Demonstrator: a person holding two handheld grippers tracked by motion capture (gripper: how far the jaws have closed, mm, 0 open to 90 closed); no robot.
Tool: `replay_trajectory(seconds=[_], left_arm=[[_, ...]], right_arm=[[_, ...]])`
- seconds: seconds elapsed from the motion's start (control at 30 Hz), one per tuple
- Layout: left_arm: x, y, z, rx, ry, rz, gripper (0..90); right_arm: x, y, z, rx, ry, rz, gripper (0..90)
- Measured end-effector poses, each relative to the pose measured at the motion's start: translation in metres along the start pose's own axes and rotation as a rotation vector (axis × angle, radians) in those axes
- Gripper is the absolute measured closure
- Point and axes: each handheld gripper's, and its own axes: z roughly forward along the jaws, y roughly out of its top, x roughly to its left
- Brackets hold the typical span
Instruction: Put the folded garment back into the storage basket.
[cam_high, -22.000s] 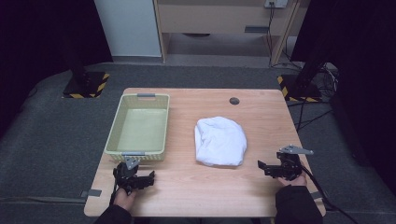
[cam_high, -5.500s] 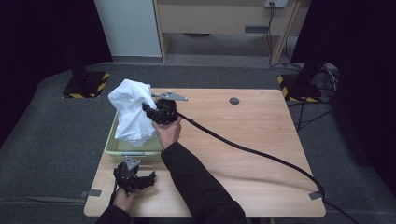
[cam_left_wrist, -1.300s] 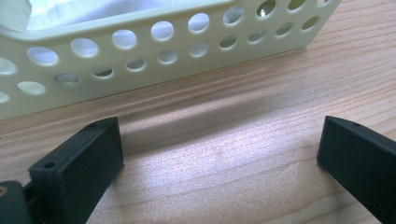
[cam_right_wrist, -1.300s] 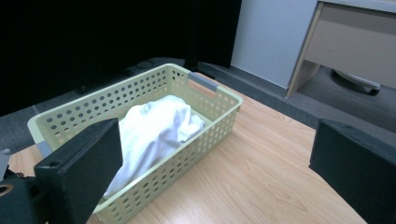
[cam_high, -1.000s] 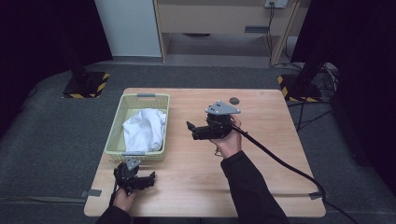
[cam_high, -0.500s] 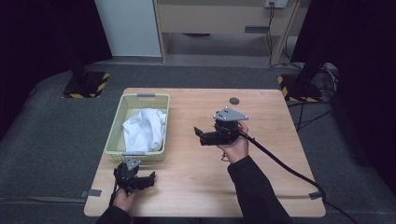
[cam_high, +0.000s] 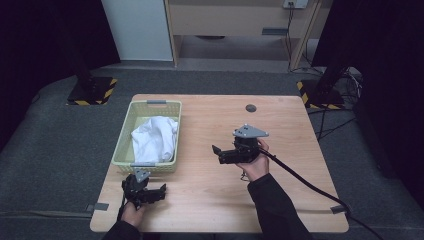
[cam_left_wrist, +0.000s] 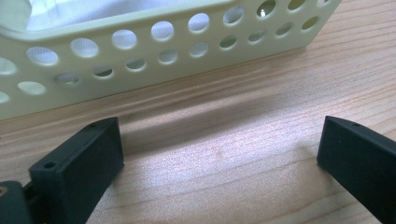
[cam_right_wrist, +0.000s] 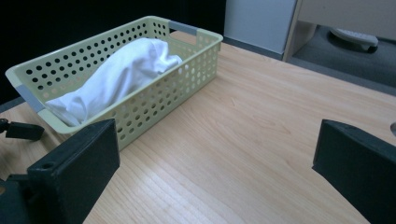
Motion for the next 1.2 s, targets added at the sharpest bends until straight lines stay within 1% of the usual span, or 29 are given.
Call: replay_trajectory(seconds=[0.2, 0.3, 0.53, 0.7, 0.8, 0.93, 1.03, 1.2], left_arm=[[0.000, 0.000, 0.000, 0.000, 0.000, 0.000, 0.0], [0.000, 0.000, 0.000, 0.000, 0.000, 0.000, 0.0], [0.000, 0.000, 0.000, 0.000, -0.001, -0.001, 0.0], [0.000, 0.000, 0.000, -0.001, -0.001, -0.001, 0.0], [0.000, 0.000, 0.000, -0.001, -0.002, -0.002, 0.0], [0.000, 0.000, 0.000, -0.001, -0.004, -0.002, 0.0], [0.001, 0.000, 0.000, -0.001, -0.006, 0.000, 0.0], [0.001, 0.000, 0.000, -0.001, -0.007, 0.002, 0.0]], right_arm=[[0.000, -0.016, -0.004, -0.022, -0.024, 0.024, 0.4], [0.000, -0.021, -0.007, -0.019, -0.026, 0.026, 0.4], [0.002, -0.033, -0.013, 0.011, -0.009, 0.015, 0.4], [-0.001, -0.041, -0.019, 0.020, -0.002, 0.028, 0.4], [-0.002, -0.046, -0.020, 0.032, -0.006, 0.024, 0.4], [-0.005, -0.052, -0.022, 0.036, -0.001, 0.031, 0.4], [-0.007, -0.055, -0.023, 0.032, -0.007, 0.031, 0.4], [-0.013, -0.062, -0.028, 0.033, -0.015, 0.046, 0.4]])
